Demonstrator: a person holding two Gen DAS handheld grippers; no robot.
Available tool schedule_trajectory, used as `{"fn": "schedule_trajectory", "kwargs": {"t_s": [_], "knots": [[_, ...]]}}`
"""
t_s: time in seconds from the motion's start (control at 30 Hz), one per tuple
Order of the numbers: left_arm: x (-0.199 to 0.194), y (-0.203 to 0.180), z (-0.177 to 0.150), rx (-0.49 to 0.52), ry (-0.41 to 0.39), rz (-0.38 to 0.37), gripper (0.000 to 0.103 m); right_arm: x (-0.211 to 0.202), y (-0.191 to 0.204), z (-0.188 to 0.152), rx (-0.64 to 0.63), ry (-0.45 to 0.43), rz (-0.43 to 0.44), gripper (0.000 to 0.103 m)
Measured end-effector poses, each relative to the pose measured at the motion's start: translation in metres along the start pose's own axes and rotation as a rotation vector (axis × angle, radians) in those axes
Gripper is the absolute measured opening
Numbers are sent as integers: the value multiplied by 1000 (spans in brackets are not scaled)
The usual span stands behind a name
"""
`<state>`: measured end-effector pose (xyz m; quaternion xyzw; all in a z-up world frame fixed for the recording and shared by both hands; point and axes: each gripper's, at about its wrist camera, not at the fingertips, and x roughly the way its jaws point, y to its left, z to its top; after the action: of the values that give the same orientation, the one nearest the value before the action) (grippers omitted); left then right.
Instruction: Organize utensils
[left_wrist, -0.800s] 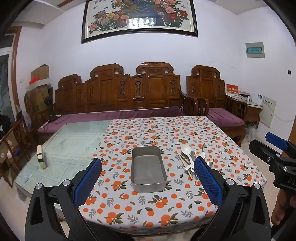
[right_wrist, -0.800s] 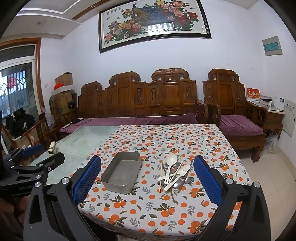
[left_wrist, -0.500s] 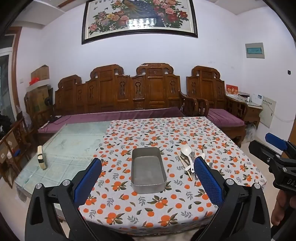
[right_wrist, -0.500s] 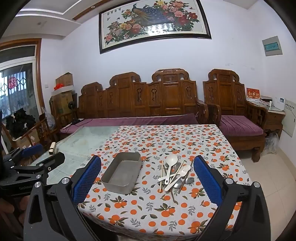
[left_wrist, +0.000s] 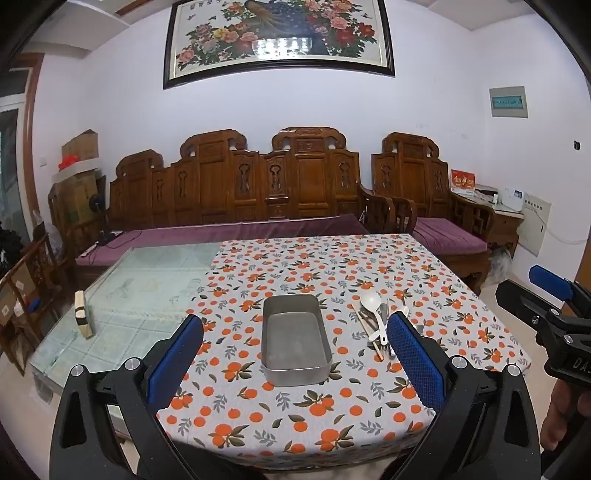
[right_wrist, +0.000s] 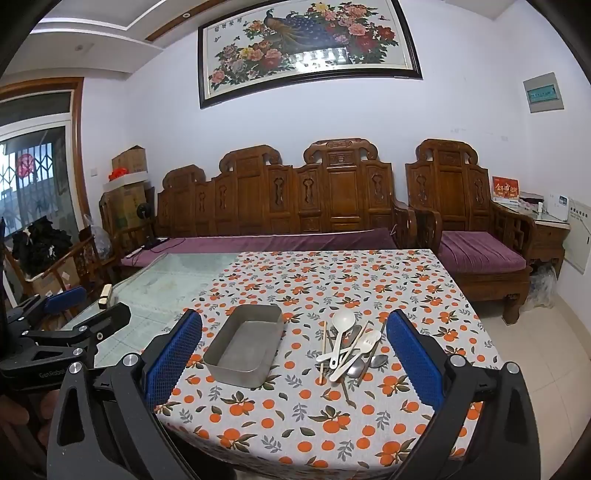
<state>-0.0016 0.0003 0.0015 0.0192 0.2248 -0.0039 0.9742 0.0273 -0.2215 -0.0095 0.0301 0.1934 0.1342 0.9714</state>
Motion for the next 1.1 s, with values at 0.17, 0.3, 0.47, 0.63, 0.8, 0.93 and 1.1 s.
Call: {"fn": "schedule_trajectory", "kwargs": {"t_s": [0.17, 0.3, 0.47, 0.63, 0.8, 0.93, 1.1], "knots": [[-2, 0, 3, -1, -1, 0, 97, 0, -1, 0, 0, -1, 0, 101], [-2, 0, 4, -1, -3, 2, 97, 0, -1, 0, -1, -2, 0, 101], [-4, 0, 5, -1, -2, 4, 97, 0, -1, 1, -1, -3, -1, 101], [-2, -1, 5, 1, -3, 3, 97, 1, -2, 1, 0, -3, 0, 101], [-3, -4, 6, 2, -4, 1, 97, 1, -3, 1, 0, -3, 0, 101], [-3, -4, 6, 2, -4, 2, 97, 1, -4, 2, 0, -4, 0, 101], [-3, -5, 6, 2, -6, 2, 97, 0, -4, 3, 0, -3, 0, 101]]}}
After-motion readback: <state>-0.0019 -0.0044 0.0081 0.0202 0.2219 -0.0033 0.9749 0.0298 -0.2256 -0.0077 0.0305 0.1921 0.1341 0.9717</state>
